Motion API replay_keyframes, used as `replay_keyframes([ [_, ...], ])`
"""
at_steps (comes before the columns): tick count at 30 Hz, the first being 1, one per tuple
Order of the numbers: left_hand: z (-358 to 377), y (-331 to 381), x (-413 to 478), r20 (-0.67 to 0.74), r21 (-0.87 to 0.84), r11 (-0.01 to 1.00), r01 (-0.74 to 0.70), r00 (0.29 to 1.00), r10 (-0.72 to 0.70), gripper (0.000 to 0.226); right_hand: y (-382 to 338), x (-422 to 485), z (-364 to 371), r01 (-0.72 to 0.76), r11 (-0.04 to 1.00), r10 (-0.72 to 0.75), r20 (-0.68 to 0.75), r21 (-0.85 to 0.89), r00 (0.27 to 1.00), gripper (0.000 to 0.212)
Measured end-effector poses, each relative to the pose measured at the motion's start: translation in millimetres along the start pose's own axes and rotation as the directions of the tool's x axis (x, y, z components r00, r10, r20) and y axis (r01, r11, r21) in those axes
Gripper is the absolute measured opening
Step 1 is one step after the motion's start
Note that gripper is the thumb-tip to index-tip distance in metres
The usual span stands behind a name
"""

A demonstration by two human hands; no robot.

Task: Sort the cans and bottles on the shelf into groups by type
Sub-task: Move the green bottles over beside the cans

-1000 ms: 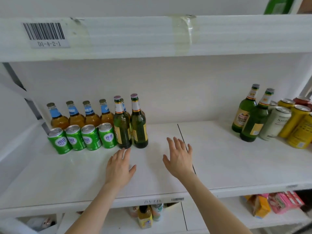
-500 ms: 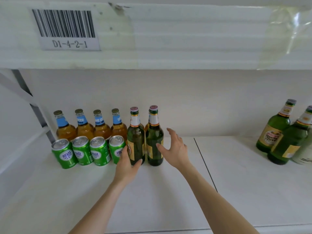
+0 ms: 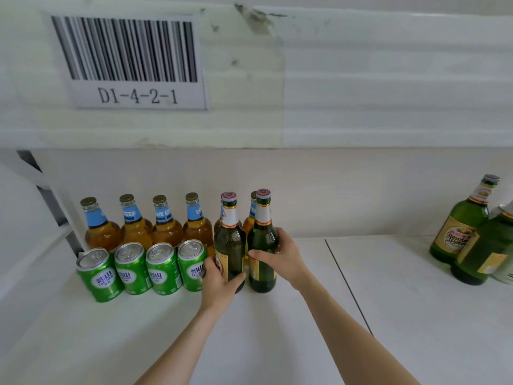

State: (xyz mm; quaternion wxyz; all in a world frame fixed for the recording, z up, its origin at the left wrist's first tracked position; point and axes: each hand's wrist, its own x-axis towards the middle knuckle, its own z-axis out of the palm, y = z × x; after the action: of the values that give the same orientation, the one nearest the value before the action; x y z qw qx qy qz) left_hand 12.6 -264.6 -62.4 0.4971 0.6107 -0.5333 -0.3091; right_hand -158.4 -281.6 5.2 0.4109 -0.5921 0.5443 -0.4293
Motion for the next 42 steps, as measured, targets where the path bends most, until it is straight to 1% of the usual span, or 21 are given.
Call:
replay_keyframes([
  [2, 0, -1, -3, -0.002, -0.023, 1.0, -0.009, 1.0, 0.009, 0.073, 2, -2, 1, 0.005, 0.999, -0.004, -0.01, 0.051, 1.0, 0.067],
  [5, -4, -1, -9, 0.015, -0.035, 0.999, -0.041, 0.999, 0.041, 0.079, 6, -6, 3, 0.01, 0.992, -0.008, -0.021, 0.124, 1.0, 0.066],
  [8, -10, 0, -15, 0.029, 0.0, 0.997, -0.072, 0.997, 0.072, 0.085, 7, -12, 4, 0.015, 0.987, -0.011, -0.028, 0.157, 1.0, 0.066],
  [12, -23, 2, -23, 0.033, 0.098, 0.992, -0.076, 0.997, 0.073, 0.083, 7, -21, 5, 0.018, 0.981, -0.011, -0.04, 0.193, 0.999, 0.066],
  [16, -34, -1, -29, 0.086, 0.096, 0.994, -0.051, 0.995, 0.043, 0.08, 5, -27, 9, 0.01, 0.975, 0.002, -0.054, 0.223, 0.999, 0.067],
  [20, -44, 0, -35, 0.161, 0.046, 0.999, 0.01, 0.987, -0.018, 0.082, 1, -31, 13, -0.014, 0.961, 0.039, -0.083, 0.277, 0.996, 0.054],
  [23, -50, 1, -38, 0.191, -0.004, 0.997, 0.079, 0.979, -0.077, 0.084, -2, -33, 17, -0.06, 0.937, 0.1, -0.1, 0.345, 0.99, 0.044],
  [28, -62, -2, -41, 0.208, -0.063, 0.987, 0.146, 0.969, -0.13, 0.07, -4, -39, 20, -0.112, 0.889, 0.196, -0.149, 0.445, 0.969, 0.033],
  [30, -66, -5, -43, 0.216, -0.077, 0.983, 0.165, 0.966, -0.145, 0.07, -4, -42, 20, -0.119, 0.875, 0.218, -0.164, 0.469, 0.962, 0.03],
  [33, -74, -7, -46, 0.231, -0.094, 0.977, 0.19, 0.959, -0.164, 0.071, -7, -48, 19, -0.117, 0.87, 0.232, -0.188, 0.478, 0.954, 0.029],
  [38, -83, -7, -50, 0.255, -0.103, 0.971, 0.214, 0.95, -0.183, 0.067, -12, -59, 16, -0.117, 0.875, 0.247, -0.224, 0.47, 0.943, 0.03],
  [42, -86, -1, -55, 0.292, -0.099, 0.973, 0.208, 0.941, -0.171, 0.063, -13, -74, 11, -0.111, 0.878, 0.246, -0.24, 0.465, 0.939, 0.028],
])
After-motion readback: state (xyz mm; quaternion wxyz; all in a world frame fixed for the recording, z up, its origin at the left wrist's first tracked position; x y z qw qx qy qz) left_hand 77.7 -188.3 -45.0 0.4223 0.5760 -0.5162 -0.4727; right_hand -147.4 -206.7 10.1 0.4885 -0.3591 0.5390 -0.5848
